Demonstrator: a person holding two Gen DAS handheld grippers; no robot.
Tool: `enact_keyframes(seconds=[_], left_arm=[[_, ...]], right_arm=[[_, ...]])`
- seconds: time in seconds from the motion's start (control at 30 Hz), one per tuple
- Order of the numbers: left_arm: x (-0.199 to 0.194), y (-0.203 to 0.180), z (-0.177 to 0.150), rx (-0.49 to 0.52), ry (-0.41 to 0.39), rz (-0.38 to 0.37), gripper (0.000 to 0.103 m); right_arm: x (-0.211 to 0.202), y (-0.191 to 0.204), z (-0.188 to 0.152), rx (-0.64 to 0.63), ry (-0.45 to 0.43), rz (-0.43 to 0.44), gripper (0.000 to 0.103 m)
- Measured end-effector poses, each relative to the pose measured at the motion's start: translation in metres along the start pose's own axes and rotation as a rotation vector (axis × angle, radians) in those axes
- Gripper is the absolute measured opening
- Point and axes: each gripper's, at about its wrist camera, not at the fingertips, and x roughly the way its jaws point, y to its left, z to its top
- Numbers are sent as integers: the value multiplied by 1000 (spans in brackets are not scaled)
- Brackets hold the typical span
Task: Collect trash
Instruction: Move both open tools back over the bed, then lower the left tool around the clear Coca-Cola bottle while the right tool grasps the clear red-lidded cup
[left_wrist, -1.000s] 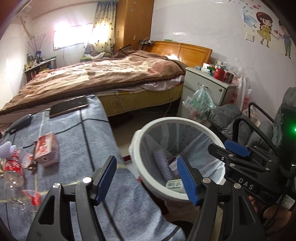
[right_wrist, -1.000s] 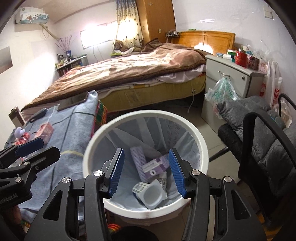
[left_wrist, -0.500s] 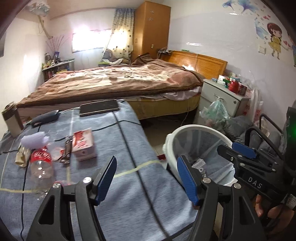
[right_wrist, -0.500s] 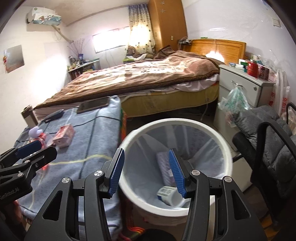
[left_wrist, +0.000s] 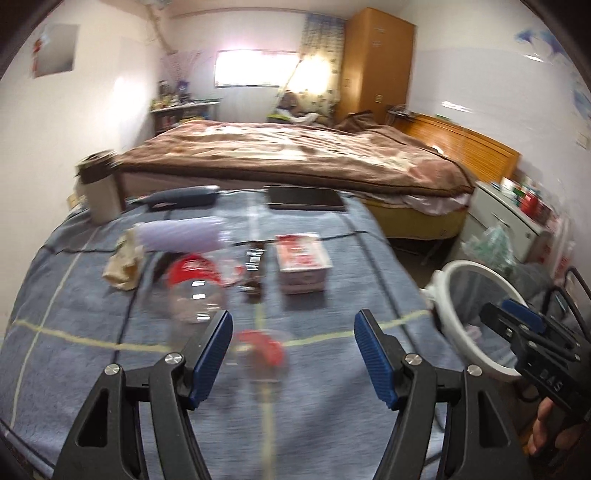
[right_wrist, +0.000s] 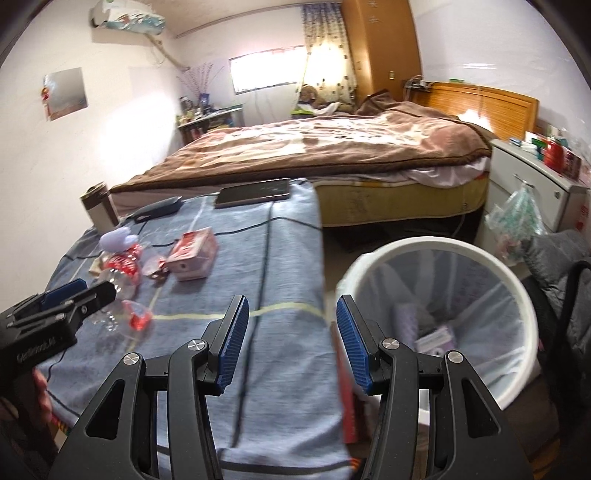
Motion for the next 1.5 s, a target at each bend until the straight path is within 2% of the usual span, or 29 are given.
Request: enact_keyframes(seconds=[0.27, 0.43, 0.57, 0.77, 0.93, 1.07, 1.13, 1.23, 1.33, 1.5], left_arm=[[4, 50, -3, -58, 23, 86, 75], [18, 66, -4, -72, 47, 139, 76], [35, 77, -1, -120, 91, 58, 76], [54, 82, 2, -146, 127, 13, 77], [64, 83, 1, -122, 142, 29, 77], [75, 97, -3, -157, 178, 45, 77], [73, 102, -3, -163, 168, 38, 77], [64, 98, 1, -103, 129, 20, 77], [71, 100, 6, -81, 159, 41, 77], [79, 104, 8, -78, 167, 18, 74]], right_arm=[[15, 35, -3, -64, 32, 53, 52], [19, 53, -4, -94, 42, 74, 52], [23, 61, -4, -107, 56, 76, 52], [30, 75, -4, -127, 72, 81, 52], [37, 89, -6, -146, 90, 84, 52], [42, 95, -5, -147, 98, 84, 52], [43, 98, -6, -149, 101, 88, 52], [47, 104, -8, -157, 110, 87, 52], [50, 109, -8, -151, 119, 94, 52], [53, 114, -12, -148, 139, 118, 52]])
